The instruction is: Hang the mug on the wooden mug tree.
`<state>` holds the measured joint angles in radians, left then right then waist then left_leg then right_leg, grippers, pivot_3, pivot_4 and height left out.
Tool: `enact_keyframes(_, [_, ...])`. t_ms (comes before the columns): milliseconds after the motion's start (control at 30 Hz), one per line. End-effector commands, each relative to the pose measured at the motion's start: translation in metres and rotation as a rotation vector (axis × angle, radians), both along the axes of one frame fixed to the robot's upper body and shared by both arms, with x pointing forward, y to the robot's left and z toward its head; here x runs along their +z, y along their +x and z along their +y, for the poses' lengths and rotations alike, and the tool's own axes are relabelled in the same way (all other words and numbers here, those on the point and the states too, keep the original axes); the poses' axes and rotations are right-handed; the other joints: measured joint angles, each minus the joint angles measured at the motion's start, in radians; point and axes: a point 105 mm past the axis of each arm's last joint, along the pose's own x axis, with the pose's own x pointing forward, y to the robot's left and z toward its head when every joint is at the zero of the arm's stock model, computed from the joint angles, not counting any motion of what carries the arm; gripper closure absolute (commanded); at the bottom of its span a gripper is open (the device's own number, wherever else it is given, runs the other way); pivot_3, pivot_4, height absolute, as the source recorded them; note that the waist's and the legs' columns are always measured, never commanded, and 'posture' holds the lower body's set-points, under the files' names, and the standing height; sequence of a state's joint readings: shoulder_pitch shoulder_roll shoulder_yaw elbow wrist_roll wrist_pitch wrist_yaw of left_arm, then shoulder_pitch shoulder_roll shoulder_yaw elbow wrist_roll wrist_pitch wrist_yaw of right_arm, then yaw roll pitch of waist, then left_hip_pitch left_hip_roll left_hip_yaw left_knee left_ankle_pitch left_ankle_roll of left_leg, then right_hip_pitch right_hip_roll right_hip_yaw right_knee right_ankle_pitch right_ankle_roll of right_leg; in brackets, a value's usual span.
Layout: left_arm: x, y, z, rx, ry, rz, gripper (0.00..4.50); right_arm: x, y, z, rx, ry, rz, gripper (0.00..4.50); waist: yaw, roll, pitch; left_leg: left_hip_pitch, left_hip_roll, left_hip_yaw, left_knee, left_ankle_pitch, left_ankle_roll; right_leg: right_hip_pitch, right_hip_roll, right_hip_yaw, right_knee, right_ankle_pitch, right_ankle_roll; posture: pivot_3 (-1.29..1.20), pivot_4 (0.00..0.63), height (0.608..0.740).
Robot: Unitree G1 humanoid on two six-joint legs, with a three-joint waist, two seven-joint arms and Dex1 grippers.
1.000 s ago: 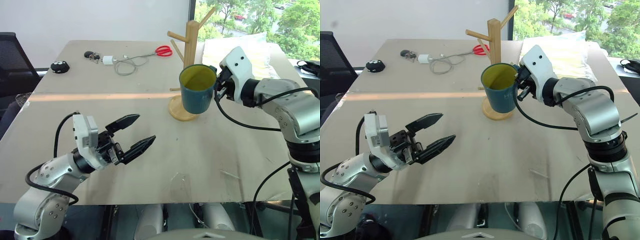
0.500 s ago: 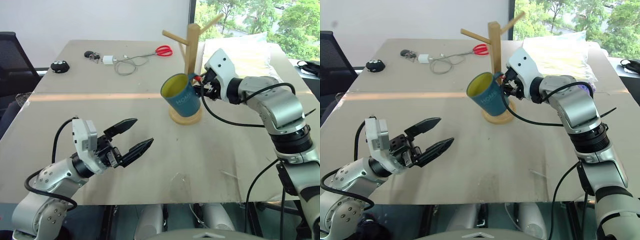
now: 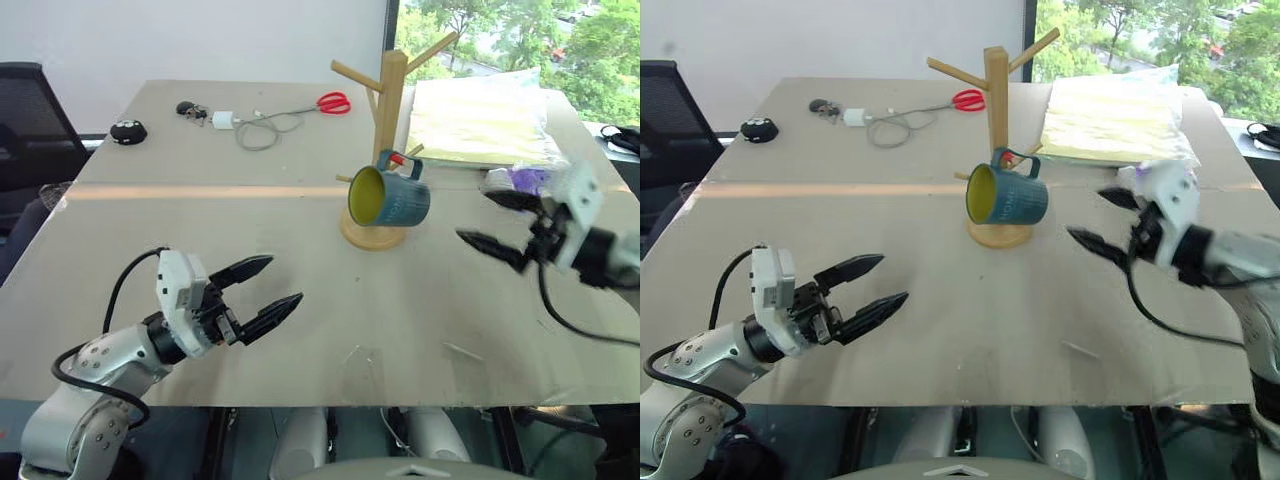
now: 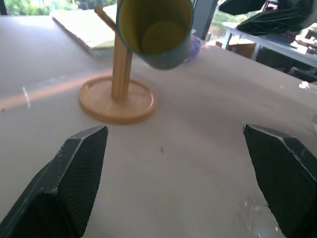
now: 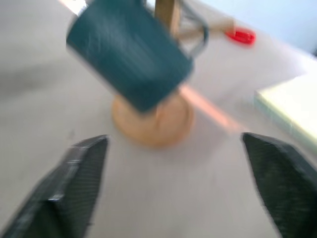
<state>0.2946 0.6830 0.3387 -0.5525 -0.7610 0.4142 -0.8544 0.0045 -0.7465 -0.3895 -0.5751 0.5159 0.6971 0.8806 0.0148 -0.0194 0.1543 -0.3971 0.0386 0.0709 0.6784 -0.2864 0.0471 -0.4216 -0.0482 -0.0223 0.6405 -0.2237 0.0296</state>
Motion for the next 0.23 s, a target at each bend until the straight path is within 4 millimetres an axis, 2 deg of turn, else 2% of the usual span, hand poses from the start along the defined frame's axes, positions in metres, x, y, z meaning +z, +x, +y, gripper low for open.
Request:
enact_keyframes(33, [-0.004,-0.005,0.015,0.008,0.049,-0.002,0.00,-0.003,-0.028,-0.021,-0.028,-0.048,-0.040,0.02,0.000,0.001,0.000,0.000,0.000,0.000,0.000,0.000,0.000,0.000,0.000,0.000,0.000,0.000,0.000,0.00,0.150,0.740])
enact_keyframes(167, [-0.012,-0.008,0.029,0.025,0.079,0.027,0.00,-0.016,-0.048,-0.034,-0.073,-0.055,0.001,0.02,-0.011,-0.001,0.000,0.004,0.001,0.004,0.001,0.000,0.000,0.001,0.000,0.004,0.000,-0.003,0.005,0.00,0.150,0.740])
enact_keyframes(233, [-0.016,-0.008,0.033,0.028,0.093,0.036,0.00,-0.022,-0.051,-0.035,-0.080,-0.059,0.012,0.02,-0.012,-0.001,0.000,0.007,0.001,0.005,0.001,0.000,0.000,0.003,0.000,0.004,0.000,-0.003,0.005,0.00,0.150,0.740])
